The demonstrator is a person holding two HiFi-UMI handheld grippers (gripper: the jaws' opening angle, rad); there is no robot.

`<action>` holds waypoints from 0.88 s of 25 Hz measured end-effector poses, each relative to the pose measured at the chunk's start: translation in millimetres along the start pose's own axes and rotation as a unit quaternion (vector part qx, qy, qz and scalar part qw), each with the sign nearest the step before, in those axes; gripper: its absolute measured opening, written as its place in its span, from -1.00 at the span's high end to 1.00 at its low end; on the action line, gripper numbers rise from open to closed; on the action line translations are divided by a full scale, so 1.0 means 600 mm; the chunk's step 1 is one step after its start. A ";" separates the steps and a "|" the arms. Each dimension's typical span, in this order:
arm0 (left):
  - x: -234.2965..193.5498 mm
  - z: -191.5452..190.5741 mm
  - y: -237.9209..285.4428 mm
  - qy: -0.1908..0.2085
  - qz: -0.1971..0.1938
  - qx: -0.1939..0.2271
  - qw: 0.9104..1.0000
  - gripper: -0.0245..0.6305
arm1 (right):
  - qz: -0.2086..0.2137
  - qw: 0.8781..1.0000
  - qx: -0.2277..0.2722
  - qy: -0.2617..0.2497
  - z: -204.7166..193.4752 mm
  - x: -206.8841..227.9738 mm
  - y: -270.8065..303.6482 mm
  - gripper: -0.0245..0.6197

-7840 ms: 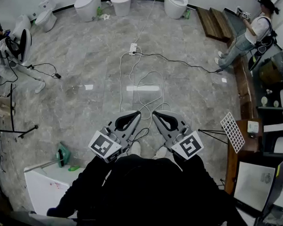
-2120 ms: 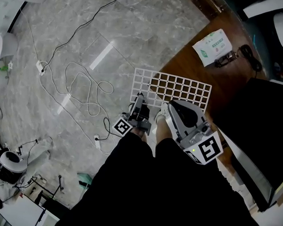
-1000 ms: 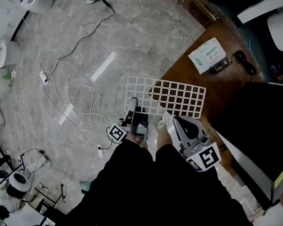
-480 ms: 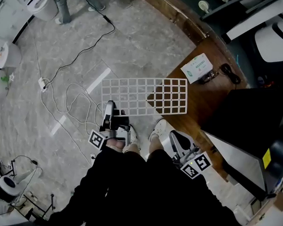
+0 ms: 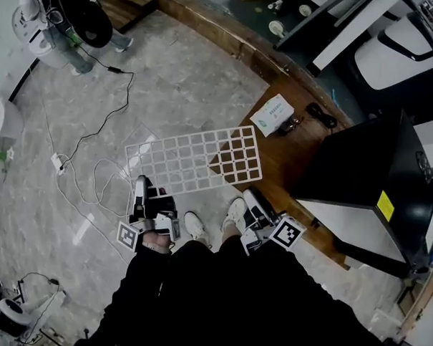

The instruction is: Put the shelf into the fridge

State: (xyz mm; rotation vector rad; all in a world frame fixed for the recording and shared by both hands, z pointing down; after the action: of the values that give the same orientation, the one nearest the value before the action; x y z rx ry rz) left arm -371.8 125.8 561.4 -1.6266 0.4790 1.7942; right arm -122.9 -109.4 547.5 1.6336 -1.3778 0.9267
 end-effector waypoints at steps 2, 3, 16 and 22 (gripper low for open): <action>0.014 -0.001 -0.007 -0.003 0.000 -0.001 1.000 0.81 | 0.009 0.999 0.036 0.038 0.010 0.000 0.011 0.12; 0.020 -0.002 -0.009 -0.003 0.000 -0.003 1.000 0.81 | 0.010 0.997 0.054 0.055 0.014 0.001 0.017 0.12; 0.073 -0.025 -0.016 -0.010 -0.010 -0.063 0.998 0.80 | -0.002 0.971 0.199 0.131 0.030 -0.028 0.001 0.80; 0.066 -0.050 -0.013 -0.008 0.001 -0.111 0.994 0.81 | -0.007 0.948 0.262 0.181 0.010 -0.036 -0.064 0.82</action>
State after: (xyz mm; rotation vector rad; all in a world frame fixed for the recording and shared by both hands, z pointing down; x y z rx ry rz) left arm -344.8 120.3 519.4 -1.7589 0.2803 1.9162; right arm -87.9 -102.1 521.6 1.7249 -0.9099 1.5946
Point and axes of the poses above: the fingertips, and each gripper's own axes: y forward along the fingers, x to its right, z out of its top, the point moved 6 cm from there along -y, backward along the fingers, and after that the axes turned 2 degrees about -x, right-handed, at the moved point
